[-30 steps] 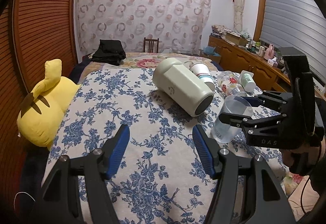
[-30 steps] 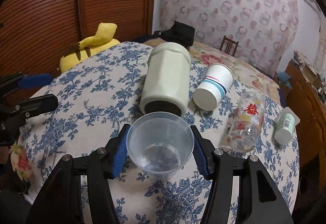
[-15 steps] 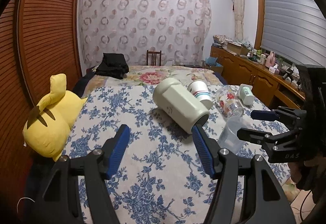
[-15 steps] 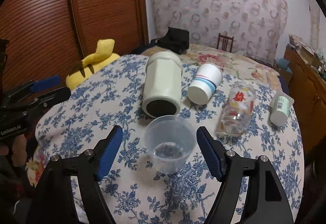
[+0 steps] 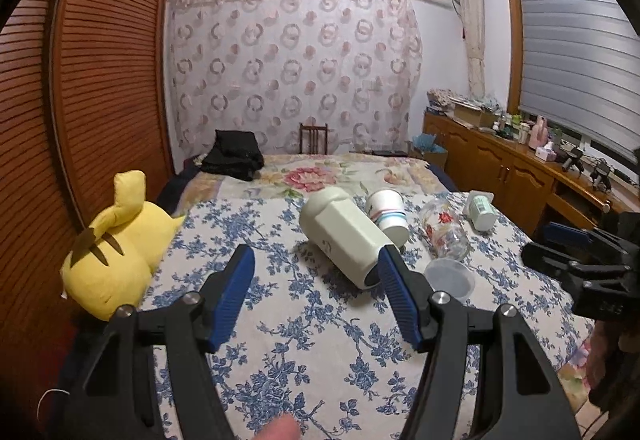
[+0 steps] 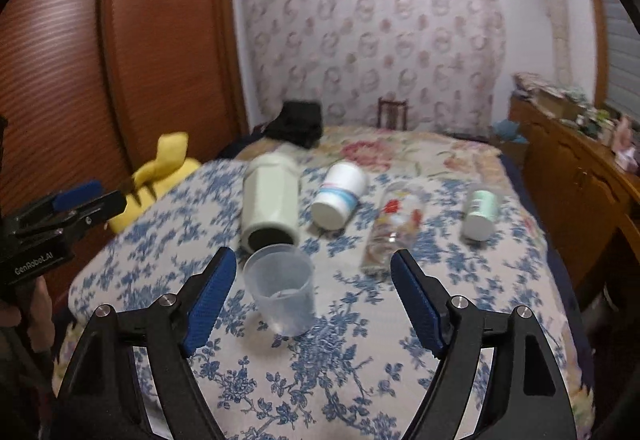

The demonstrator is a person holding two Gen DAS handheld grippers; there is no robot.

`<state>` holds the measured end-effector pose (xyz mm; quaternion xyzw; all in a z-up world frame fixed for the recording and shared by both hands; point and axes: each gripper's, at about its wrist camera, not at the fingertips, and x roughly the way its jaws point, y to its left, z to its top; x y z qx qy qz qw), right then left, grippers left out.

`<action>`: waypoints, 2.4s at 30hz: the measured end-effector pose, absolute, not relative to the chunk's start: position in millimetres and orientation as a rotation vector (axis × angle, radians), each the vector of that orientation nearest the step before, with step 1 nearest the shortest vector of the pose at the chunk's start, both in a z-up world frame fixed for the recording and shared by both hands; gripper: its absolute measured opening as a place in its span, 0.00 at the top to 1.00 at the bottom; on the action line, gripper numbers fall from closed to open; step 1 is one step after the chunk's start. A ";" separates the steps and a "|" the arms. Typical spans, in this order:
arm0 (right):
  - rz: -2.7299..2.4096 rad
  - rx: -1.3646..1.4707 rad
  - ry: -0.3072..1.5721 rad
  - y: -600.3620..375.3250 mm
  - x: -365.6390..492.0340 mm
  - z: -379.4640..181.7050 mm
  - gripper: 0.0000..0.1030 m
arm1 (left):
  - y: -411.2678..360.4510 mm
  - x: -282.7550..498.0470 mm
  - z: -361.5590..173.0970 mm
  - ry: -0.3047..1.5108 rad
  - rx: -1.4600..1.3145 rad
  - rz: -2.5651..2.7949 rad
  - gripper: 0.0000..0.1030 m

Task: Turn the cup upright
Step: 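Rotate the clear cup mouth-up with the right tool and lower it onto the bed, then open the right tool and withdraw it from the upright cup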

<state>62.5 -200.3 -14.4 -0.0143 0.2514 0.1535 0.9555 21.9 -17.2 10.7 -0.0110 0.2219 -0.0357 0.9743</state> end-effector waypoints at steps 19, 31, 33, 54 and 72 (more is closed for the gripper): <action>0.269 0.029 0.453 -216.8 31.6 -14.4 0.21 | -23.5 0.4 10.0 0.440 -0.011 -0.035 0.38; 0.267 0.028 0.451 -217.5 28.4 -14.4 0.21 | -23.7 0.1 9.1 0.439 -0.013 -0.037 0.37; 0.267 0.028 0.452 -217.5 28.2 -14.3 0.21 | -24.0 0.0 9.4 0.438 -0.013 -0.035 0.37; 0.268 0.026 0.450 -218.0 27.3 -14.5 0.21 | -25.0 -0.5 8.3 0.437 -0.012 -0.035 0.37; 0.267 0.027 0.451 -217.1 27.1 -14.5 0.21 | -25.1 -1.0 7.4 0.437 -0.012 -0.035 0.37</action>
